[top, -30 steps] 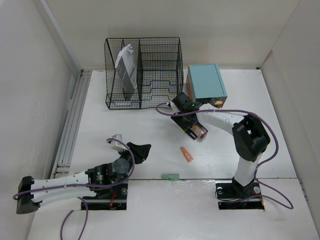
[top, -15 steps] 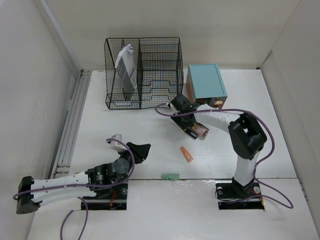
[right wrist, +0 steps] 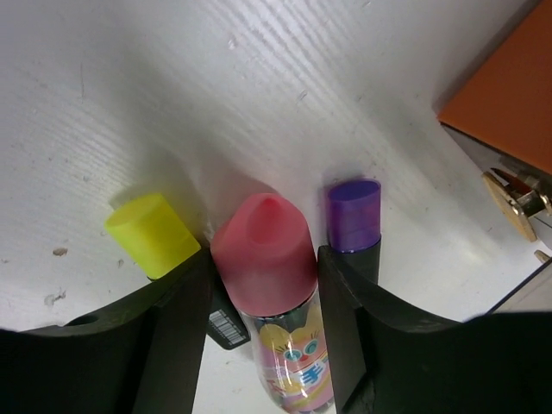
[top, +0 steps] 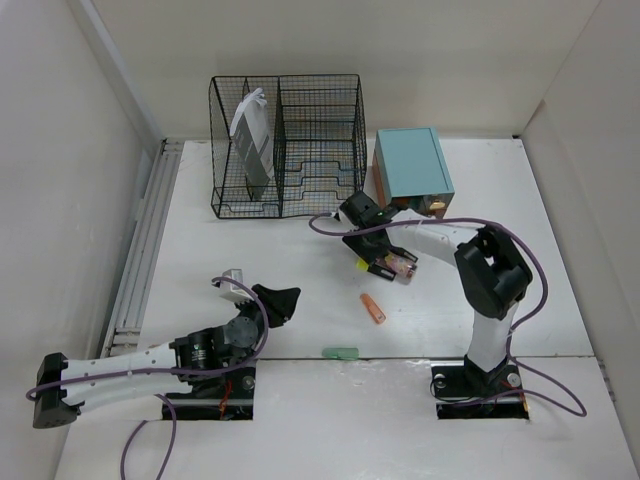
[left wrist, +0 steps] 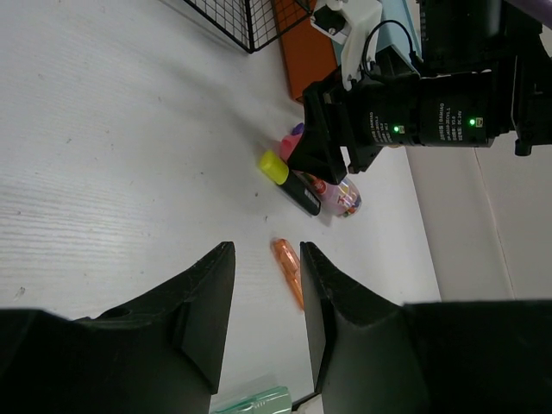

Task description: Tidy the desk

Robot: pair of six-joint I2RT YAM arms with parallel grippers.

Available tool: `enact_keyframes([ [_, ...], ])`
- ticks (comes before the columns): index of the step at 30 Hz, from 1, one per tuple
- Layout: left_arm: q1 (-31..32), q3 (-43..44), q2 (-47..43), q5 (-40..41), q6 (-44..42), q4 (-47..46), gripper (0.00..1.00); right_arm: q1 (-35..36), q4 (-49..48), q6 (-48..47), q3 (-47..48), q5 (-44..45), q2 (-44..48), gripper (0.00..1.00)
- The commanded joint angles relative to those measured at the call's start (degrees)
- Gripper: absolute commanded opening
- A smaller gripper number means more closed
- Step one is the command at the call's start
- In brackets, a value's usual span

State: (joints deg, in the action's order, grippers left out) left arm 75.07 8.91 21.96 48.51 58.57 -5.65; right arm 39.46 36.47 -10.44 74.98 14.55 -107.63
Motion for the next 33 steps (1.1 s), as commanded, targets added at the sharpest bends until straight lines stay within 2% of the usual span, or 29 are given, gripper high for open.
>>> enact_keyframes([
  [1, 0.34, -0.03, -0.51, 1.23, -1.26, -1.82, 0.33, 1.14, 4.22, -0.46, -1.15, -2.50, 1.73, 0.55],
  [12, 0.34, -0.03, -0.51, 1.23, -1.79, -2.35, 0.33, 2.99, 12.03, -5.64, -0.63, -4.17, 1.73, 0.54],
  [33, 0.34, 0.50, -5.34, 2.29, -1.79, 2.31, 0.33, 2.99, 19.25, -10.13, 6.14, -4.26, -8.38, 0.58],
])
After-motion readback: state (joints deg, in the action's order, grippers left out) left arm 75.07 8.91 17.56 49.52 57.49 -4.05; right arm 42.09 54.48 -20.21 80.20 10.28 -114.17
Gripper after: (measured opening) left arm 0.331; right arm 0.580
